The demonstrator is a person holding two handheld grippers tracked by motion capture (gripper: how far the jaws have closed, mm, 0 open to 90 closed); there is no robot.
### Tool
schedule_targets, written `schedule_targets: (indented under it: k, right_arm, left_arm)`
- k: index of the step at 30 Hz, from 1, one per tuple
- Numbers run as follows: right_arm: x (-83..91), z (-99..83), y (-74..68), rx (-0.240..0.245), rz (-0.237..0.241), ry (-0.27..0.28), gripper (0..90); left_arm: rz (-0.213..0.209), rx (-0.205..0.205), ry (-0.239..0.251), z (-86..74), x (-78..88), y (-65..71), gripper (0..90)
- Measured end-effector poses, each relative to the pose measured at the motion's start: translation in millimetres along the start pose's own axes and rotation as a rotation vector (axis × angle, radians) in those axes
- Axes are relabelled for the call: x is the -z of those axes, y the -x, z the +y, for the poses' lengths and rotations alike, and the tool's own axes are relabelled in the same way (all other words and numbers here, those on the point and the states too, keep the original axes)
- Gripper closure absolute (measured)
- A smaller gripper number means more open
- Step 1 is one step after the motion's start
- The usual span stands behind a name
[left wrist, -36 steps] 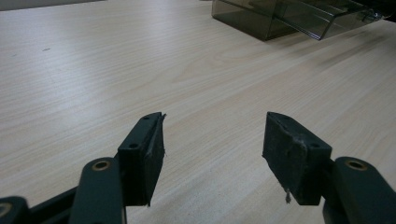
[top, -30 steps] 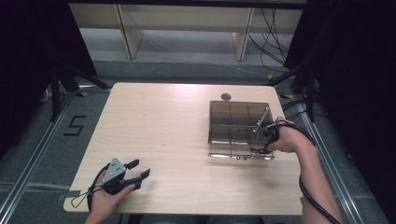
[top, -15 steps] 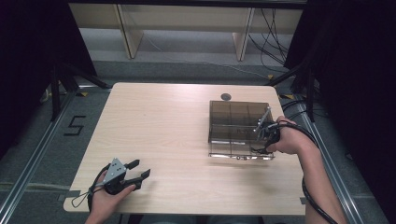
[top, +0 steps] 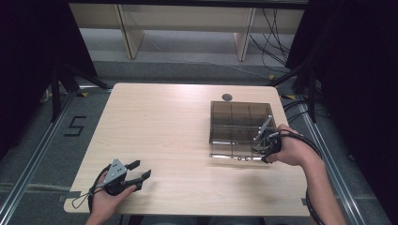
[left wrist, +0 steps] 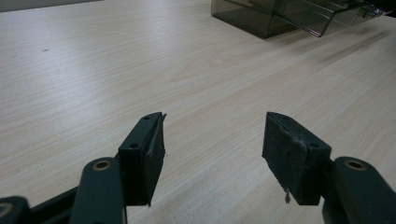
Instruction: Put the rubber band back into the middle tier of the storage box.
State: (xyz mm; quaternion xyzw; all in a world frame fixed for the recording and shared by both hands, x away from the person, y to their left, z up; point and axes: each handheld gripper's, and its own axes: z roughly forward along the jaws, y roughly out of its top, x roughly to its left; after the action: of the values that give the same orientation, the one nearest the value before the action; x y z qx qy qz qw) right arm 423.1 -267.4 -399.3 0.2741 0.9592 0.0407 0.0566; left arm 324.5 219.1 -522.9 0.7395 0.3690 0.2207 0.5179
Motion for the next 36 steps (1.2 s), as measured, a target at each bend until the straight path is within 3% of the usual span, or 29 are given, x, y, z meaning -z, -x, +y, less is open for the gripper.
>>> schedule_targets:
  k: [13,15,20,25,27,29,32,34,36]
  right_arm:
    - [0.3,-13.9,-18.1,0.005,0.005,-0.013,62.5]
    - [-1.1,-16.5,-22.2,-0.016,-0.001,-0.021,62.2]
    - [-4.5,-22.2,-26.6,0.010,0.018,-0.019,61.2]
    - [-6.0,-27.7,-32.3,-0.017,0.023,-0.024,60.8]
    - [-7.2,-32.4,-34.5,-0.007,0.012,-0.001,60.6]
    - [-7.4,-33.3,-36.1,-0.022,0.010,-0.012,60.5]
    - [-8.2,-37.6,-37.4,-0.005,0.021,-0.005,60.2]
    - [-10.3,-42.6,-42.1,-0.032,0.010,0.010,59.9]
    - [-11.6,-45.5,-43.5,-0.027,0.012,0.018,59.8]
  left_arm:
    - [0.002,-0.001,0.000,0.0,-0.1,0.2,38.3]
    - [0.003,-0.002,-0.002,0.1,-0.1,0.3,38.3]
    - [0.002,-0.001,-0.001,0.1,-0.1,0.1,38.3]
    - [0.002,-0.001,0.000,0.0,-0.1,0.2,38.3]
    - [0.001,-0.002,-0.001,0.1,-0.1,0.2,38.3]
    - [0.002,-0.001,-0.001,0.0,-0.2,0.3,38.3]
    - [0.002,0.000,-0.001,0.1,-0.1,0.2,38.3]
    - [0.000,0.008,0.000,-0.1,-0.2,0.6,38.3]
    - [0.001,-0.001,-0.001,0.1,-0.1,0.1,38.3]
